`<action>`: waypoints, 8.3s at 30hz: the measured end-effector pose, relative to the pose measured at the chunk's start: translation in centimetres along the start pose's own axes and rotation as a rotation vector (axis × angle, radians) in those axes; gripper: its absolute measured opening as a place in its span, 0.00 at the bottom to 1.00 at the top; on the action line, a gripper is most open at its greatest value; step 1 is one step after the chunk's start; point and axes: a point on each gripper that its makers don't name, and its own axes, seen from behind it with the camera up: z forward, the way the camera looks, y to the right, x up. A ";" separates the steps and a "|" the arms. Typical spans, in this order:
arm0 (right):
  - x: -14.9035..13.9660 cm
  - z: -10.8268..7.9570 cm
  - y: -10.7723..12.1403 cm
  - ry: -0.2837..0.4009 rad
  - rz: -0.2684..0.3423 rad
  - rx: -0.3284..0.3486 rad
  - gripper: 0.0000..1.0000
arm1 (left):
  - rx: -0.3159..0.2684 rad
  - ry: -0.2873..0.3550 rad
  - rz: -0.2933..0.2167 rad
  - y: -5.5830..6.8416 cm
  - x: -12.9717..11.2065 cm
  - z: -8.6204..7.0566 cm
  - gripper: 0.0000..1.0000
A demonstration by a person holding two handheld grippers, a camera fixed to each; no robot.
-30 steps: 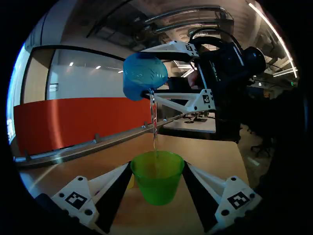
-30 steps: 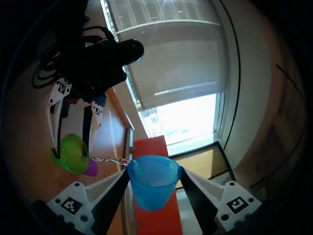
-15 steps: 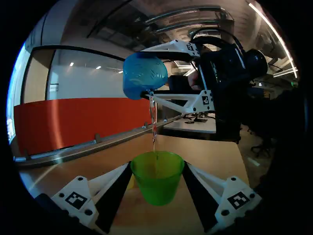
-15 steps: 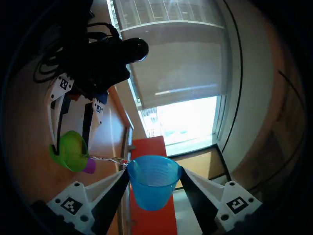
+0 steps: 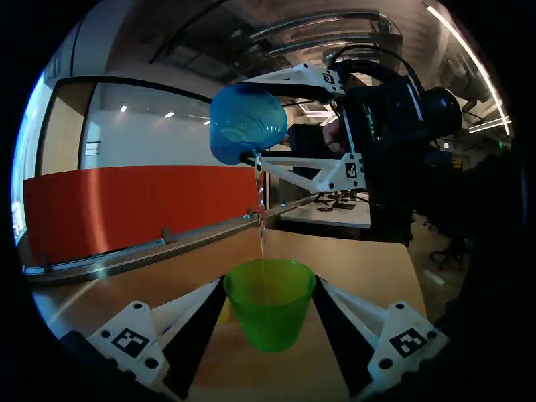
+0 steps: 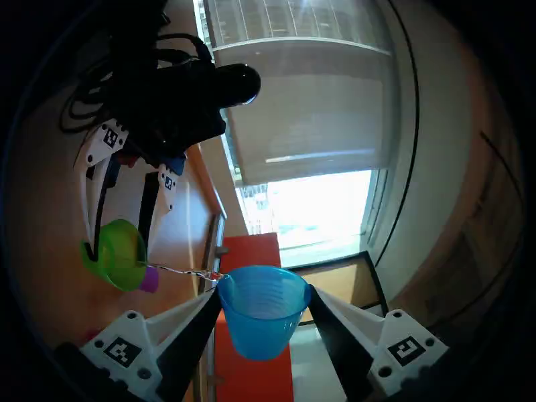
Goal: Pour water
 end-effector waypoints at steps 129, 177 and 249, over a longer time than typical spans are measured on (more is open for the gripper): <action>2.1 -3.1 0.2 0.099 1.137 0.046 0.92 | 0.034 0.020 0.019 -0.3 2.0 -0.9 0.89; -2.4 -5.4 -8.9 -0.062 1.332 0.187 0.92 | 0.009 -0.231 0.044 -0.9 -6.5 0.4 0.89; -5.7 -5.6 -25.0 -0.238 1.308 0.394 0.92 | -0.051 -0.533 0.047 -2.7 -17.4 -0.2 0.98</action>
